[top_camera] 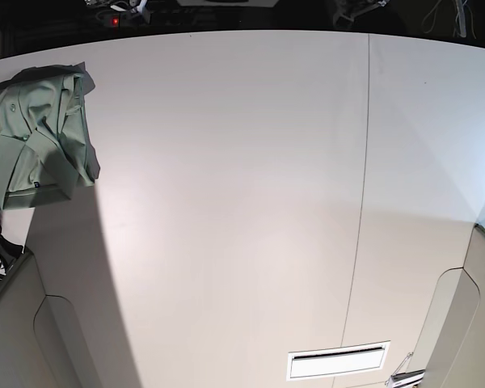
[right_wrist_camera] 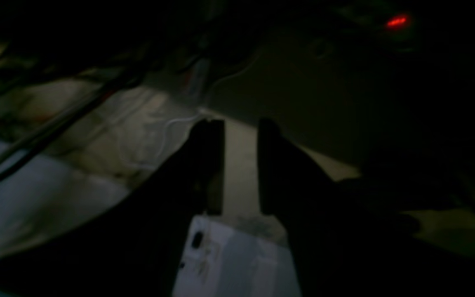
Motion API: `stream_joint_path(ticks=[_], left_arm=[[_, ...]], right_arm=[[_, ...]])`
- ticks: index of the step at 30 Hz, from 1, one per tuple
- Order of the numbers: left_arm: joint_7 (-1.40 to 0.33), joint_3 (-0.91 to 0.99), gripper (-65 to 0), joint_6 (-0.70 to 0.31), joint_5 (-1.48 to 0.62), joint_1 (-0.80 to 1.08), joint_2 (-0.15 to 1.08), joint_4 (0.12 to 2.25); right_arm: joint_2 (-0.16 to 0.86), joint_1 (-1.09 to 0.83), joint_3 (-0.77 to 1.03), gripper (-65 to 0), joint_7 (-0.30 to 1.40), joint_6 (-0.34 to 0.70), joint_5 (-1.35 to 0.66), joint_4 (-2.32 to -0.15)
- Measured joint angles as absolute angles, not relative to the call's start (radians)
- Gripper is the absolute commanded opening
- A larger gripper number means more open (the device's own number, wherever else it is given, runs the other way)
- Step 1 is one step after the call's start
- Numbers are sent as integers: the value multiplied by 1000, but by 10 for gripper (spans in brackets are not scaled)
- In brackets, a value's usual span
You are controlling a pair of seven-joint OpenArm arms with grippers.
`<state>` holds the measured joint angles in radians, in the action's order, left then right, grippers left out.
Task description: Fold the T-shirt properly
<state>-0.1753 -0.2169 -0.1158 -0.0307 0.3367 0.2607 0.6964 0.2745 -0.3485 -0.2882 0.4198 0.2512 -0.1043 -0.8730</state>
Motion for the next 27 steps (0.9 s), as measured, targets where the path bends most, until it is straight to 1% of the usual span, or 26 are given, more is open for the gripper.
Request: stream_joint_path(ticks=[3, 6, 11, 12, 14, 16, 17, 20, 22, 27], left_arm=[[-175, -217, -650, -117, -73, 320, 261, 696], [-176, -217, -650, -116, -114, 304, 261, 694], [-174, -217, -650, -117, -171, 285, 261, 694], [-173, -217, -650, -117, -170, 284, 261, 694], [-171, -217, -650, -117, -170, 285, 261, 693], [-171, -217, -650, -117, -170, 286, 261, 693], [-170, -217, -650, -117, -170, 286, 261, 693], [-164, -217, -650, -117, -170, 283, 261, 680], [-163, -217, -650, -117, -170, 282, 261, 656], [-164, -217, -650, -117, -169, 260, 261, 596]], right_arm=[[273, -321, -288, -509, 419, 255, -138, -873], [251, -310, -288, -509, 419, 254, -239, -873], [207, -308, -289, -510, 420, 250, -229, -872], [201, -311, -289, -510, 420, 234, -216, -872], [188, -310, -289, -509, 420, 162, -193, -872], [186, -309, -289, -509, 420, 158, -187, -872], [185, -307, -289, -509, 420, 164, -187, -872], [180, -304, -288, -509, 420, 266, -228, -872], [174, -305, -288, -509, 420, 313, -274, -872], [157, -307, -289, -509, 423, 332, -307, -872]])
